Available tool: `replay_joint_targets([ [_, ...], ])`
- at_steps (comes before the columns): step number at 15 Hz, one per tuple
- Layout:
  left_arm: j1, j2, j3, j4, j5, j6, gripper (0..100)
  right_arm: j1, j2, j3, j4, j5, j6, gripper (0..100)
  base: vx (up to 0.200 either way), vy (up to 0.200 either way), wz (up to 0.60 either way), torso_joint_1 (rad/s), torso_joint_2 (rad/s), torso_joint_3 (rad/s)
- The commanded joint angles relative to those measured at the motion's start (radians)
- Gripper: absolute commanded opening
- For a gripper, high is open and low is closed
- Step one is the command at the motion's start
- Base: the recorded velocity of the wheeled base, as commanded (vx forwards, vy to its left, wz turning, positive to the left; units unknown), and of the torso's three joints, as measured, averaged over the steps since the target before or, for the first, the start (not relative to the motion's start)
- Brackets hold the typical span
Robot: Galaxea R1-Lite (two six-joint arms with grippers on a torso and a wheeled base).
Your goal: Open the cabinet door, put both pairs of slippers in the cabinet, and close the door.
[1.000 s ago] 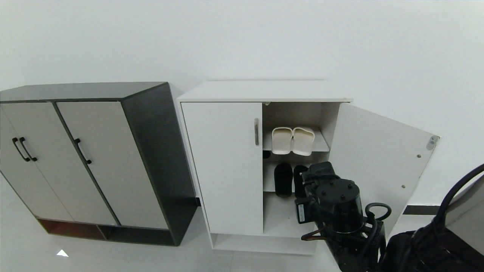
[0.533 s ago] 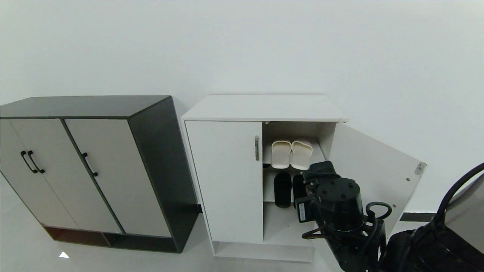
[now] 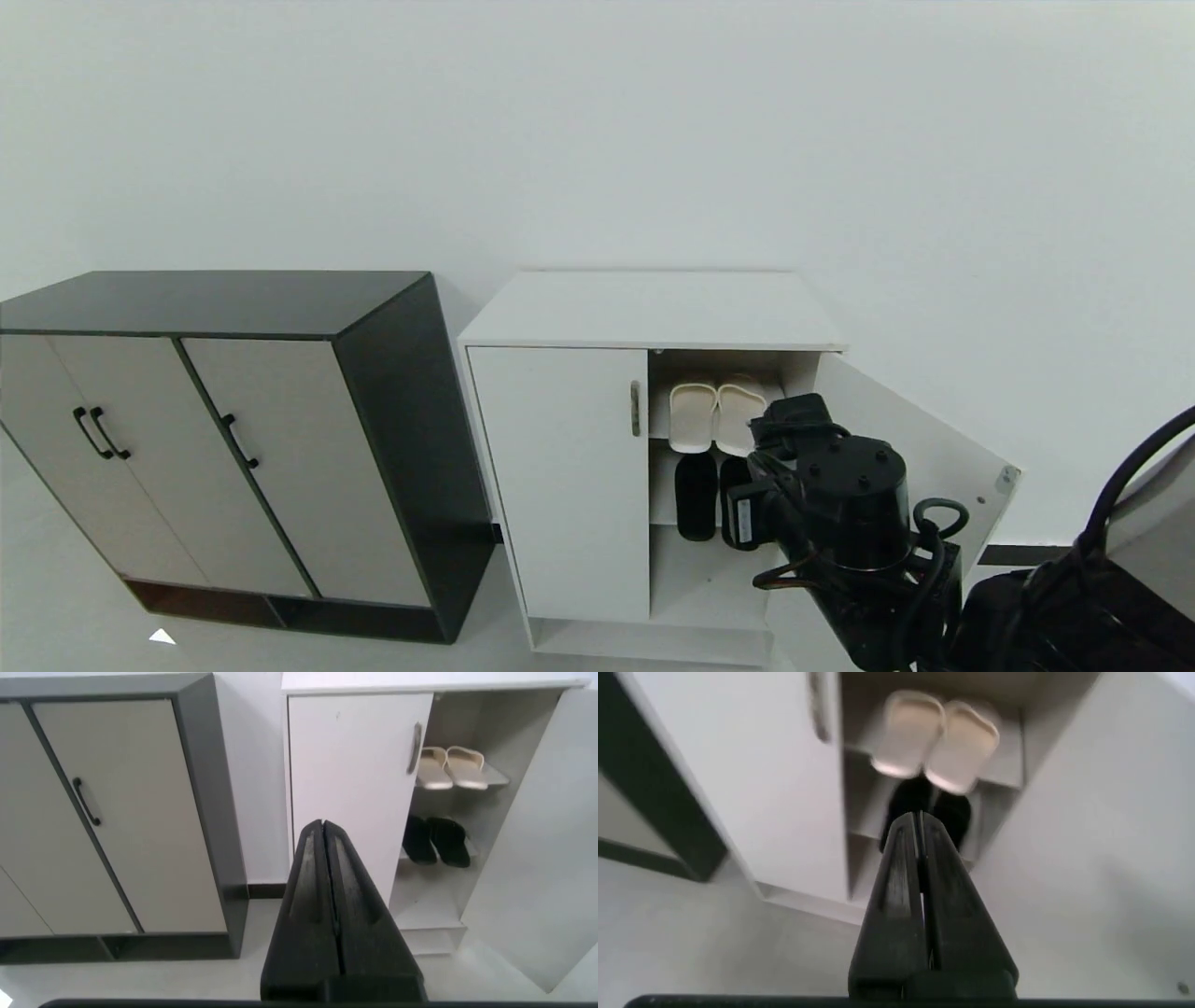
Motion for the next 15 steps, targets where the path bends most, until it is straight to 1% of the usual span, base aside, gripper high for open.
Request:
replay_joint_targets([
  [1, 0.0, 0.0, 0.0, 0.001, -0.001, 0.001, 0, -0.007, -0.01, 0.029, -0.021, 0.01, -0.007, 0, 0.0, 0.0, 0.0, 0.139, -0.35, -0.207],
  [6, 0.0, 0.0, 0.0, 0.001, 0.001, 0.001, 0, -0.013, 0.006, 0.072, -0.099, 0.013, -0.06, 0, 0.0, 0.0, 0.0, 0.031, -0.07, -0.039],
  [7, 0.0, 0.0, 0.0, 0.001, 0.001, 0.001, 0, -0.013, 0.006, 0.076, -0.119, 0.03, -0.062, 0, 0.0, 0.0, 0.0, 0.0, 0.0, 0.0],
  [9, 0.0, 0.0, 0.0, 0.001, 0.001, 0.001, 0, -0.013, 0.001, 0.102, -0.155, 0.067, -0.066, 0, 0.0, 0.0, -0.6, 0.005, 0.0, 0.002],
  [10, 0.0, 0.0, 0.0, 0.001, 0.001, 0.001, 0, -0.014, 0.004, 0.129, -0.201, 0.094, -0.097, 0, 0.0, 0.0, -0.6, -0.085, 0.18, 0.11],
  [13, 0.0, 0.0, 0.0, 0.001, 0.001, 0.001, 0, -0.019, 0.03, 0.152, -0.29, 0.097, -0.131, 0, 0.0, 0.0, -0.6, -0.168, 0.42, 0.243],
  [15, 0.0, 0.0, 0.0, 0.001, 0.001, 0.001, 0, -0.017, 0.035, 0.178, -0.32, 0.113, -0.165, 0, 0.0, 0.0, -0.6, -0.212, 0.52, 0.305],
])
